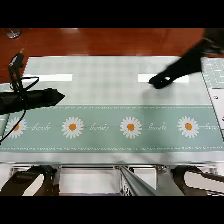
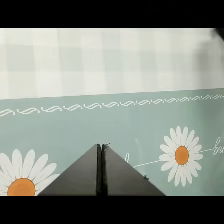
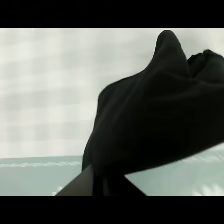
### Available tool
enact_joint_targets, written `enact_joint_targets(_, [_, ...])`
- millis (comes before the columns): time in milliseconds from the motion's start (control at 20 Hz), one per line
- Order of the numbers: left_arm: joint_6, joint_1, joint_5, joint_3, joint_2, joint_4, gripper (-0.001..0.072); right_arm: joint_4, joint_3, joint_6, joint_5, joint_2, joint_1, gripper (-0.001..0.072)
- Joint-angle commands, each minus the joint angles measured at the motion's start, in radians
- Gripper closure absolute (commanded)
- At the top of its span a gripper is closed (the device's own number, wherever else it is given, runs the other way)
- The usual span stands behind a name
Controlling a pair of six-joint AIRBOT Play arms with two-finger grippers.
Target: Fold the shirts.
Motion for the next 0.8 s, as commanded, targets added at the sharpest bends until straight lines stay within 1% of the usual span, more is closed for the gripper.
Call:
enact_joint_targets(0, [0.000, 0.000, 0.000, 0.000, 0.000, 0.000, 0.0674, -0.117, -0.086, 0.035, 0.132, 0.098, -0.184, 0.0694])
enact_joint_targets(150, [0.000, 0.000, 0.000, 0.000, 0.000, 0.000, 0.0674, -0.210, -0.326, 0.061, 0.114, 0.238, -0.328, 0.0694])
enact_joint_targets(400, [0.000, 0.000, 0.000, 0.000, 0.000, -0.003, 0.0673, -0.547, -0.750, 0.140, 0.071, 0.492, -0.557, 0.0694])
enact_joint_targets(500, [0.000, 0.000, 0.000, 0.000, 0.000, -0.014, 0.0673, -0.598, -0.922, 0.139, 0.008, 0.595, -0.629, 0.0693])
enact_joint_targets(550, [0.000, 0.000, 0.000, 0.000, 0.000, -0.018, 0.0674, -0.603, -1.004, 0.149, -0.027, 0.639, -0.664, 0.0589])
enact_joint_targets(600, [0.000, 0.000, 0.000, 0.000, -0.001, -0.019, 0.0673, -0.599, -1.062, 0.153, -0.049, 0.660, -0.692, 0.0267])
enact_joint_targets(650, [0.000, 0.000, 0.001, 0.000, -0.001, -0.019, 0.0674, -0.585, -1.089, 0.139, -0.070, 0.661, -0.709, 0.0075])
enact_joint_targets(700, [0.008, 0.000, 0.021, 0.000, -0.003, -0.019, 0.0674, -0.549, -1.086, 0.108, -0.113, 0.647, -0.708, 0.0086])
enact_joint_targets(750, [0.036, 0.000, 0.055, 0.008, -0.010, -0.020, 0.0674, -0.465, -1.063, 0.083, -0.166, 0.631, -0.695, 0.0091])
